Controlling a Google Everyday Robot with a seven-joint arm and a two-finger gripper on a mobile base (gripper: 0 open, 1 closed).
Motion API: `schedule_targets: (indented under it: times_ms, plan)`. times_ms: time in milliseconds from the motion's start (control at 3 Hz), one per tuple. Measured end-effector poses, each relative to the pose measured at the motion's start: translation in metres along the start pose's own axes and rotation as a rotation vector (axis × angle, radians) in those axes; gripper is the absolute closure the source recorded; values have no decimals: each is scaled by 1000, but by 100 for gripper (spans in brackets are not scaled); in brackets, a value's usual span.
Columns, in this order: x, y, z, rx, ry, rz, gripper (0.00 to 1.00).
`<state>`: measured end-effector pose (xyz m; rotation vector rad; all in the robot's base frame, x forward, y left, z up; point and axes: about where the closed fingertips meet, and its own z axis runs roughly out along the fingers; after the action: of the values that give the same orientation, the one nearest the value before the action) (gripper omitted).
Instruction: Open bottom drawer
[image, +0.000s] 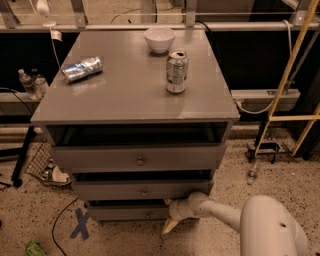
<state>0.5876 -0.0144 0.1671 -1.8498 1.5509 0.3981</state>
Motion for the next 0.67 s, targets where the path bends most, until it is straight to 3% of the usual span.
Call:
schedule_targets:
  times_ms: [333, 667]
  plan:
    - [5, 0, 8, -7, 6, 12, 9]
    - [8, 3, 8, -7, 7, 21, 39]
